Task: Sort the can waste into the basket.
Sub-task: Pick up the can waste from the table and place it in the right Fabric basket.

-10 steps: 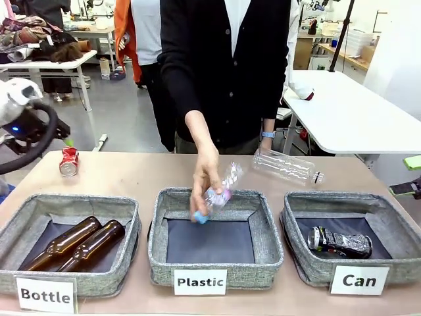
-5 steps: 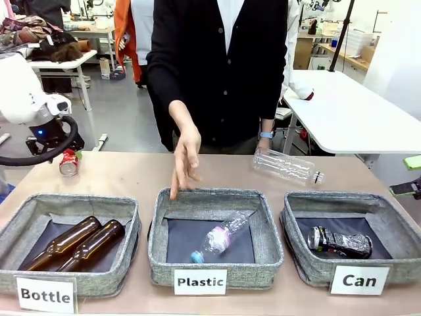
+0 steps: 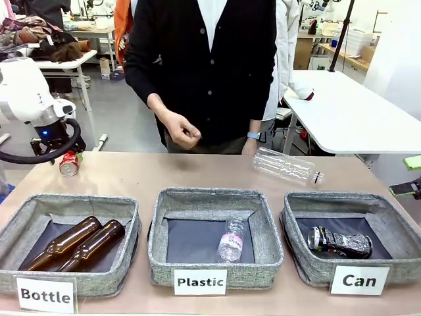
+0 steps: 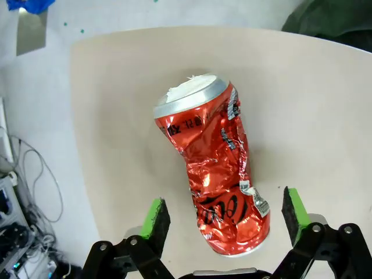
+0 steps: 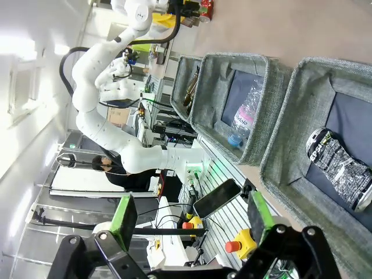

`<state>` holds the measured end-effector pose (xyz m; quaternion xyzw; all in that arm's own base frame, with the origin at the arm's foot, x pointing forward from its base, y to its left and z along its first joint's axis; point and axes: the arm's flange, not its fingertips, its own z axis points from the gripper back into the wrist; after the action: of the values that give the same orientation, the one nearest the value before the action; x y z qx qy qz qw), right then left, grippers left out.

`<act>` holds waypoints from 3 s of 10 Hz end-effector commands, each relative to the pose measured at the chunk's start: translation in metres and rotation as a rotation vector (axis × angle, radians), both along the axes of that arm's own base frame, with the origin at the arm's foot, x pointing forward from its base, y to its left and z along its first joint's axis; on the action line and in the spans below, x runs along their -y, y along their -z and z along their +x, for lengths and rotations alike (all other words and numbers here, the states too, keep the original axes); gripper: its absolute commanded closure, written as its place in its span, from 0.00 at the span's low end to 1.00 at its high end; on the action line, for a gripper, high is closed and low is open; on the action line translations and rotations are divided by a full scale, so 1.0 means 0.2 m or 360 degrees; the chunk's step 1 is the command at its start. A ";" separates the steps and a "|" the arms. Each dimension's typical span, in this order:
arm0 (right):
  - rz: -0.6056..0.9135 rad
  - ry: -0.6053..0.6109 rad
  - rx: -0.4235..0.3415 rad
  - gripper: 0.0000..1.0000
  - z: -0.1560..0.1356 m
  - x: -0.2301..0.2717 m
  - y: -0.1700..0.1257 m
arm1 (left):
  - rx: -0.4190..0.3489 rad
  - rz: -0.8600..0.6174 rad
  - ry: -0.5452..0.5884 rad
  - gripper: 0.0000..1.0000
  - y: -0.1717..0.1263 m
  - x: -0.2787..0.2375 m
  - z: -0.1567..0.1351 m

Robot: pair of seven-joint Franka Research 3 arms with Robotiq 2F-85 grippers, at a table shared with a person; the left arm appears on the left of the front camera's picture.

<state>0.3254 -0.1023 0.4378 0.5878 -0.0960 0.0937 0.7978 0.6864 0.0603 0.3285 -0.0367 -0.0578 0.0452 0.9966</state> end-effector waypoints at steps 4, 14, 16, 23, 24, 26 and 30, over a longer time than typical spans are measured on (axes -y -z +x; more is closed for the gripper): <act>0.0004 -0.0013 0.0016 0.00 0.00 0.01 -0.01 | -0.0057 0.0028 -0.0038 0.00 0.01 -0.03 0.06; 0.0004 -0.0013 0.0016 0.00 0.00 0.01 -0.01 | 0.0063 0.0085 -0.0164 1.00 0.06 0.01 0.06; 0.0004 -0.0013 0.0016 0.00 0.00 0.01 -0.01 | 0.0061 0.0099 -0.0167 1.00 0.06 0.01 0.06; 0.0004 -0.0013 0.0016 0.00 0.00 0.01 -0.01 | 0.0446 -0.0412 0.0155 1.00 -0.76 -0.06 -0.78; 0.0004 -0.0013 0.0016 0.00 0.00 0.01 -0.01 | 0.0425 -0.0476 0.0295 1.00 -0.81 -0.03 -0.95; 0.0004 -0.0013 0.0016 0.00 0.00 0.01 -0.01 | 0.0348 -0.0603 0.0646 1.00 -0.86 -0.02 -1.28; 0.0004 -0.0013 0.0016 0.00 0.00 0.01 -0.01 | 0.0487 -0.0634 0.0825 1.00 -0.88 -0.04 -1.65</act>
<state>0.3253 -0.1027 0.4382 0.5877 -0.0966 0.0935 0.7978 0.3560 0.0682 0.5070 -0.2484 -0.1650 -0.2109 0.9309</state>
